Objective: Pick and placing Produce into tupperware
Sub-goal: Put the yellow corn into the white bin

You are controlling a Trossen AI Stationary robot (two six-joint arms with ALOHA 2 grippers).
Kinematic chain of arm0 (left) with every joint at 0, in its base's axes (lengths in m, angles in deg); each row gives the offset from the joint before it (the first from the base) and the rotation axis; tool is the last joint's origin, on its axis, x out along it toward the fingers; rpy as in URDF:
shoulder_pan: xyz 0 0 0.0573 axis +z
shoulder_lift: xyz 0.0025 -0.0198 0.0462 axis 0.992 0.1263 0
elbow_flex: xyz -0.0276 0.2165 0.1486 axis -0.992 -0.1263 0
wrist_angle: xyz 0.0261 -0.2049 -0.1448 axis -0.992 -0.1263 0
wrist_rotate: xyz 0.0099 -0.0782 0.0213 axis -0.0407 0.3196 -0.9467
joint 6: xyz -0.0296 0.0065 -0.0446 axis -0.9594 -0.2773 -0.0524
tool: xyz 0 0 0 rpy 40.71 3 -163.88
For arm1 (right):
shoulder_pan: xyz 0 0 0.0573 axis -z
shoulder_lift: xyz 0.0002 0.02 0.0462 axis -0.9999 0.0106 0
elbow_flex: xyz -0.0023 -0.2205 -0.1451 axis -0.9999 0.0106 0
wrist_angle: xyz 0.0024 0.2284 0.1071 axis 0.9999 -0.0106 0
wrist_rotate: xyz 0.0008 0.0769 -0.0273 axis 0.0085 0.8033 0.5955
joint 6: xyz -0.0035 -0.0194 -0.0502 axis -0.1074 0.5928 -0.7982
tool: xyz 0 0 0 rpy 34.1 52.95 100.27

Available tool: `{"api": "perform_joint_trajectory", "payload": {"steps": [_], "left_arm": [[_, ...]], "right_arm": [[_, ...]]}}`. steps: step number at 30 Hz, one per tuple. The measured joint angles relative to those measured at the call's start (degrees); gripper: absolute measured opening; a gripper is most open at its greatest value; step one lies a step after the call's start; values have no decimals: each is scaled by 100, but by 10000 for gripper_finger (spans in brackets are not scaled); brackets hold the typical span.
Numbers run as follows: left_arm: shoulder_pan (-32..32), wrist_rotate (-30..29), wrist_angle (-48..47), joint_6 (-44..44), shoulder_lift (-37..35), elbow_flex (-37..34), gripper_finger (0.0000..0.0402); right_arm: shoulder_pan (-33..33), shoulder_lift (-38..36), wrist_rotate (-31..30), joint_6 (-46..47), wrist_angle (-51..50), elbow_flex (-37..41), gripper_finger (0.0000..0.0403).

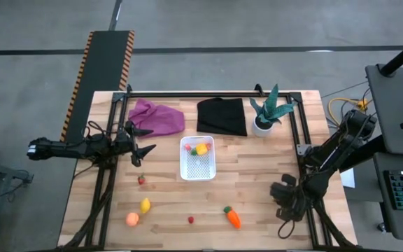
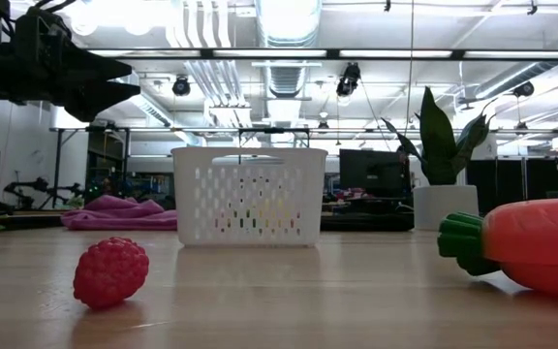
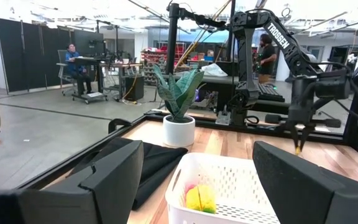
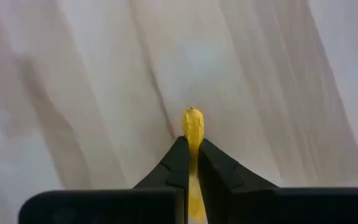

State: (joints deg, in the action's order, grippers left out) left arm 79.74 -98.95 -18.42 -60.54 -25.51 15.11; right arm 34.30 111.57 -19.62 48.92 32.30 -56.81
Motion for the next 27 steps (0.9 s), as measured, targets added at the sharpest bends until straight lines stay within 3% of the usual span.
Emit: {"api": "perform_joint_trajectory", "payload": {"steps": [3, 11, 14, 16, 20, 27], "left_arm": [[0, 0, 11, 2, -2, 0, 290], [2, -2, 154, 10, -2, 0, 290], [0, -2, 150, 10, -2, 0, 290], [2, -2, 152, 10, -9, 0, 290], [0, -2, 154, 10, -7, 0, 290], [1, -1, 154, 12, -13, 1, 290]], "right_arm": [[0, -2, -768, -68, 138, -95, 14], [214, -9, -3707, -511, 234, -686, 13], [410, -10, -4651, -1224, 587, -858, 13], [612, -10, -4976, -2023, 1115, -900, 13], [1270, -10, -4760, -3687, 2358, -901, 13], [2698, -10, -3110, -5189, 3248, -901, 13]]}}
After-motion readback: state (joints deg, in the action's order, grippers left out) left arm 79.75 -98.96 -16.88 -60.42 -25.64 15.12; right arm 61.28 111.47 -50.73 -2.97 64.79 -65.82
